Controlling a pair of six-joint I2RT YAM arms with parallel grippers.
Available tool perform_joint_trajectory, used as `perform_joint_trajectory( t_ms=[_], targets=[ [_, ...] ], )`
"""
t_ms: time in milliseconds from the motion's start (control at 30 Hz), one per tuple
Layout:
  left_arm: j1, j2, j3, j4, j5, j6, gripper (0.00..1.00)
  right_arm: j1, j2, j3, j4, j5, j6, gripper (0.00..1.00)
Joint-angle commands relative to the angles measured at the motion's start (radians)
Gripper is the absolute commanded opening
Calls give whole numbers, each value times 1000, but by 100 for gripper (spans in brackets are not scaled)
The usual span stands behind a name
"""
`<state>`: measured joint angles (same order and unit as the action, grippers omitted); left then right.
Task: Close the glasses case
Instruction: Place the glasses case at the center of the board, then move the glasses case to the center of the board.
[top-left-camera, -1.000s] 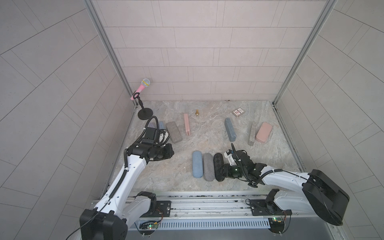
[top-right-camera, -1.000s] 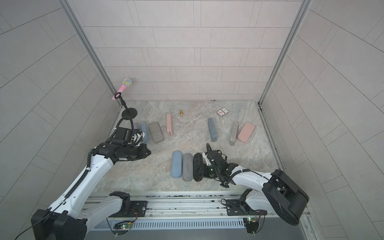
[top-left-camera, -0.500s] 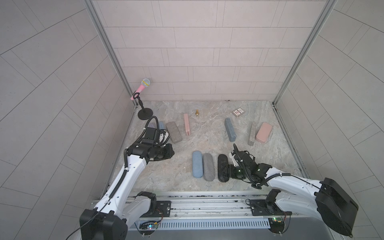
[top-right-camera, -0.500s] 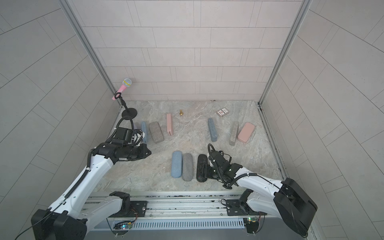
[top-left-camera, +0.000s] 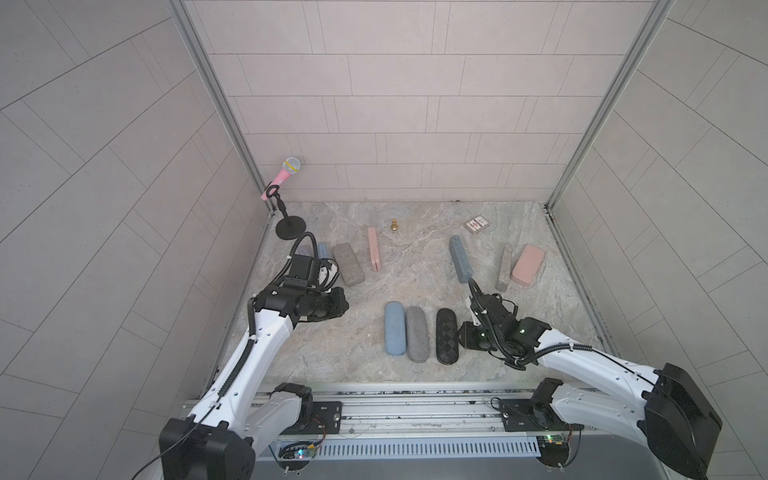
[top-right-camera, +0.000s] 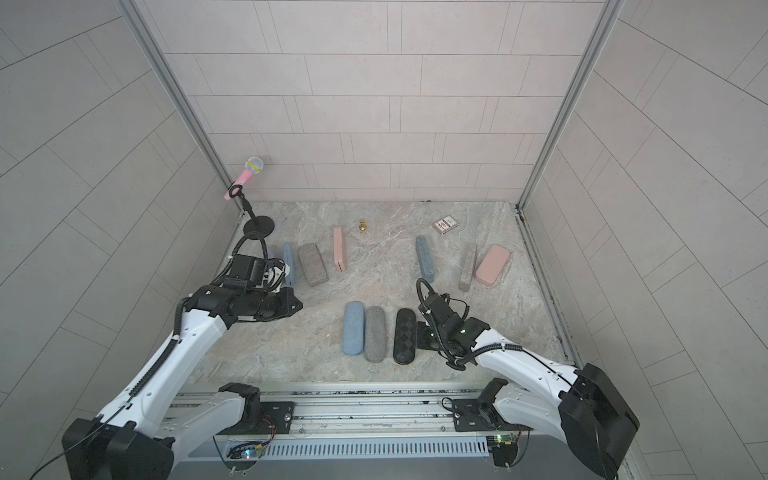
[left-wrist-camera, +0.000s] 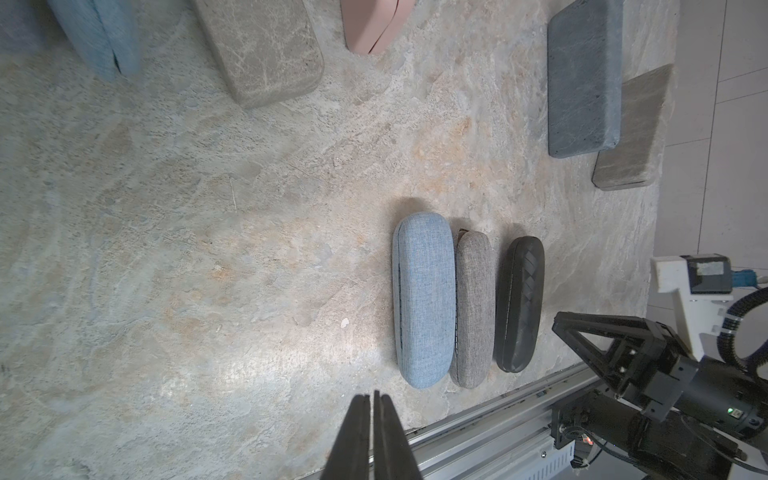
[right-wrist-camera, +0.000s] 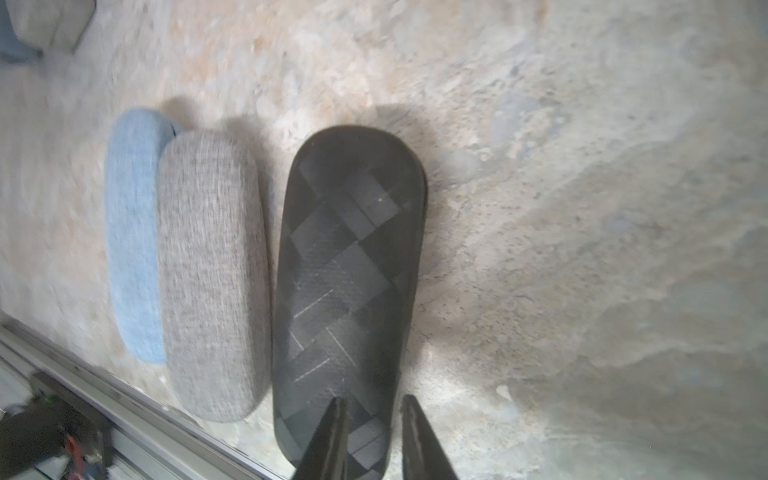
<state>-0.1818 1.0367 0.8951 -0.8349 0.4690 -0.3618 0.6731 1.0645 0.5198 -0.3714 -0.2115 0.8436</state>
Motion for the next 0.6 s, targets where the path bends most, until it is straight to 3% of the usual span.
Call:
perform_joint_trajectory(
  t_ms=[0,133,567],
  targets=[
    [-5,-1,-4,6,0,14,11,-6,-13,15,-64,64,-12,15],
    [-5,-3,-3,5,-2,14,10,-19,40,18,-69,68,-30,9],
    [-4,3,-3,3,-3,13,10,13,362,160,6,-6,-103,8]
  ],
)
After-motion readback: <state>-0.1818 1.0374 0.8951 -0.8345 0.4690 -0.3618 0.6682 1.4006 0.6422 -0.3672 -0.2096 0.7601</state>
